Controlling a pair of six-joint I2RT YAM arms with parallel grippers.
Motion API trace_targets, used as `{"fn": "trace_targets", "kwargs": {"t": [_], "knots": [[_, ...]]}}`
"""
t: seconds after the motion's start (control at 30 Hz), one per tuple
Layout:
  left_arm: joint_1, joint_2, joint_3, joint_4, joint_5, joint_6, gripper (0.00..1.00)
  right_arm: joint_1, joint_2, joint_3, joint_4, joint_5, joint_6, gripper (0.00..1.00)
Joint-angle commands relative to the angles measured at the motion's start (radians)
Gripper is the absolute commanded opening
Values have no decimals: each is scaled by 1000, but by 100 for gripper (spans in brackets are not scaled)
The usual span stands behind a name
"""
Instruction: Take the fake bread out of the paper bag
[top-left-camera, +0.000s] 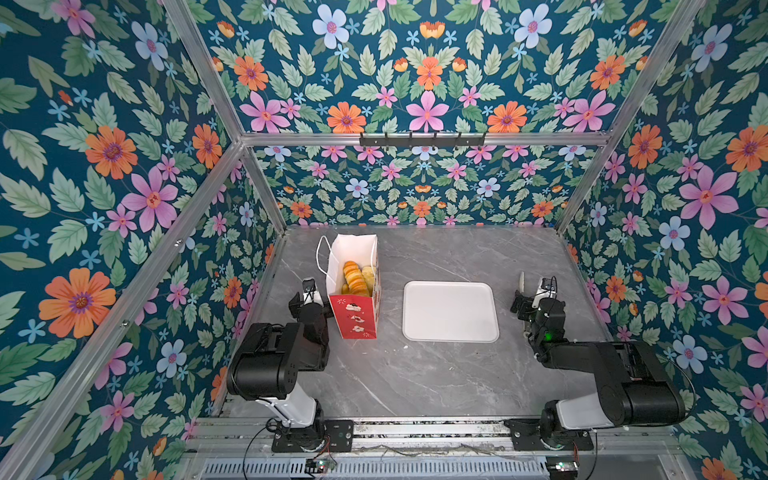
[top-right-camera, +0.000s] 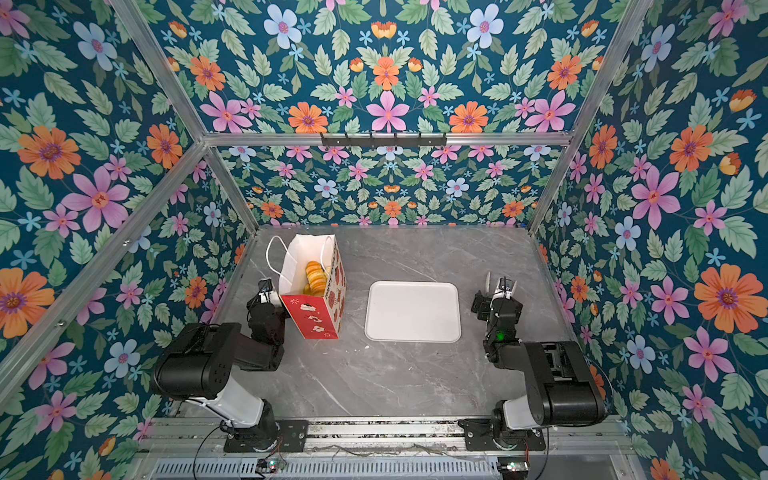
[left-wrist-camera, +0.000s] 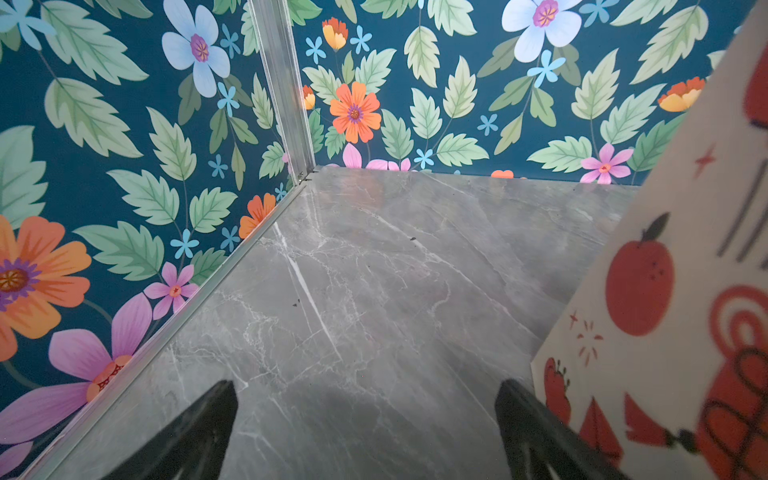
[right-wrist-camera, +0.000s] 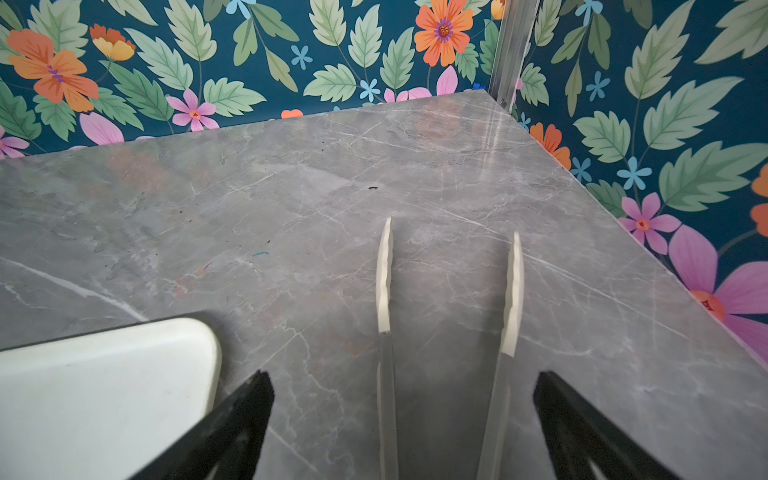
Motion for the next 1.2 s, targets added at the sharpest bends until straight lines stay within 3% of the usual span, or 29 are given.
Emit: {"fn": "trace_targets", "kwargs": {"t": [0.0,0.33,0.47,0.63,0.77,0.87,0.97,1.07,1.17], "knots": [[1,-1,2,26,2,-8,100,1,-3,2,24,-2,-3,99],[0,-43,2,-5,-24,-10,100,1,-8,4,34,20,-5,99],[-1,-212,33,-201,-57,-21,99,2,-185,115,-317,39,9,98],[-13,-417,65,-298,-193,-38,97,5,-394,208,-542,26,75,98],[-17,-613,181,-572,-268,-123,95,34,-471,300,-766,25,119,98],[-30,-752,306,-850,-285,-218,93,115,-518,324,-868,56,149,97],[-46,-862,431,-1108,-227,-278,92,228,-544,341,-954,95,162,97],[-47,-946,523,-1276,-67,-271,91,324,-536,373,-1052,144,169,97],[-46,-957,644,-1451,161,-226,91,355,-499,420,-1157,137,192,97]]}}
